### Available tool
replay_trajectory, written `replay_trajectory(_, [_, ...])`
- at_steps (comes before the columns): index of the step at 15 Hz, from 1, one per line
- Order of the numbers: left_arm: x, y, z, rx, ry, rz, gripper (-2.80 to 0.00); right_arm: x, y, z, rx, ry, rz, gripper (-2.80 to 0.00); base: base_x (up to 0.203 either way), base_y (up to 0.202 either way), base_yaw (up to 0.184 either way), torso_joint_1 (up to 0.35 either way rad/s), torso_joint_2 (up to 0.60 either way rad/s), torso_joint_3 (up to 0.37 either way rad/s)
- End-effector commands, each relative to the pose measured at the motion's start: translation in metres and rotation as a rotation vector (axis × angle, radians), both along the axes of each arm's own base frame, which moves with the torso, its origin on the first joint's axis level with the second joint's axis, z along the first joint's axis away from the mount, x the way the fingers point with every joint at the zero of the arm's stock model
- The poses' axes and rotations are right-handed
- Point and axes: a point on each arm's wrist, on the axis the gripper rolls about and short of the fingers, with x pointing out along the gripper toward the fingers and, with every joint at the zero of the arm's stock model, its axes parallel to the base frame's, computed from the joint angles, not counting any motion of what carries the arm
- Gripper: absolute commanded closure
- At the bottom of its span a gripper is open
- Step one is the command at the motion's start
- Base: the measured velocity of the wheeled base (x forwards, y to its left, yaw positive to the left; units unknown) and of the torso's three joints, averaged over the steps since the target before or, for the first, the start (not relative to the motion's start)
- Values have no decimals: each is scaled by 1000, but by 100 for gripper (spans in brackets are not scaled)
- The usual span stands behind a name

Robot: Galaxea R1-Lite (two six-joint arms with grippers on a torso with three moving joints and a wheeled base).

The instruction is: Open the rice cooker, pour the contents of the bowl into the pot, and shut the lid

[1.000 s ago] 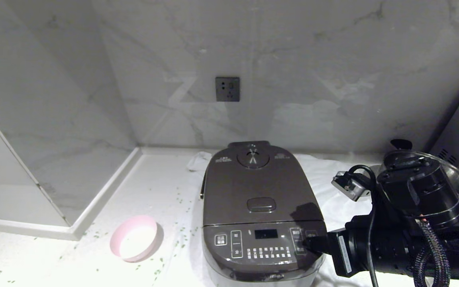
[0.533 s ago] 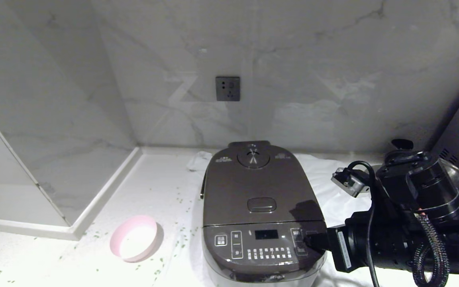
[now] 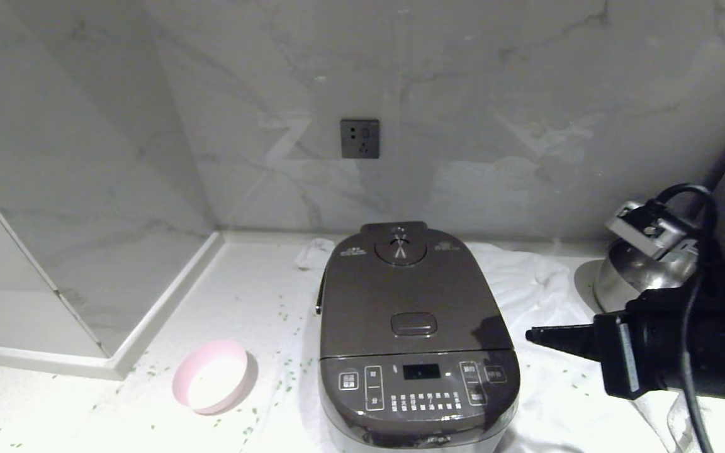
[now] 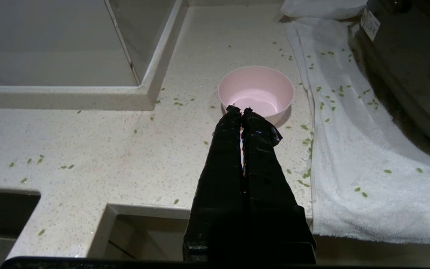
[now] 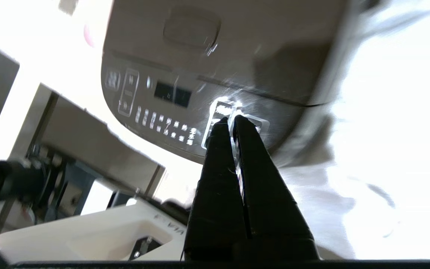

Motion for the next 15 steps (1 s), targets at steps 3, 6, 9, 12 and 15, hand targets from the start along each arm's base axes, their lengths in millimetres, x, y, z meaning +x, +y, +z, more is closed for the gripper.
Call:
replay_trajectory(3, [-4,0,-1,0,-56,0,0,-53,-50,43,72,-244,-62,0,0,0,0,0,0,0])
replay_trajectory(6, [-5,0,-1,1,-70,1,0,-89,-82,52,73,-355,-167,0,0,0,0,0,0,0])
replay_trajectory(9, [-5,0,-1,1,-72,9,0,-120,-106,51,-79,-507,-325,0,0,0,0,0,0,0])
replay_trajectory(12, [-5,0,-1,1,-72,11,0,-146,-119,52,-194,-622,-479,0,0,0,0,0,0,0])
replay_trajectory(15, [-5,0,-1,0,-74,12,0,-177,-124,46,-189,-712,-582,0,0,0,0,0,0,0])
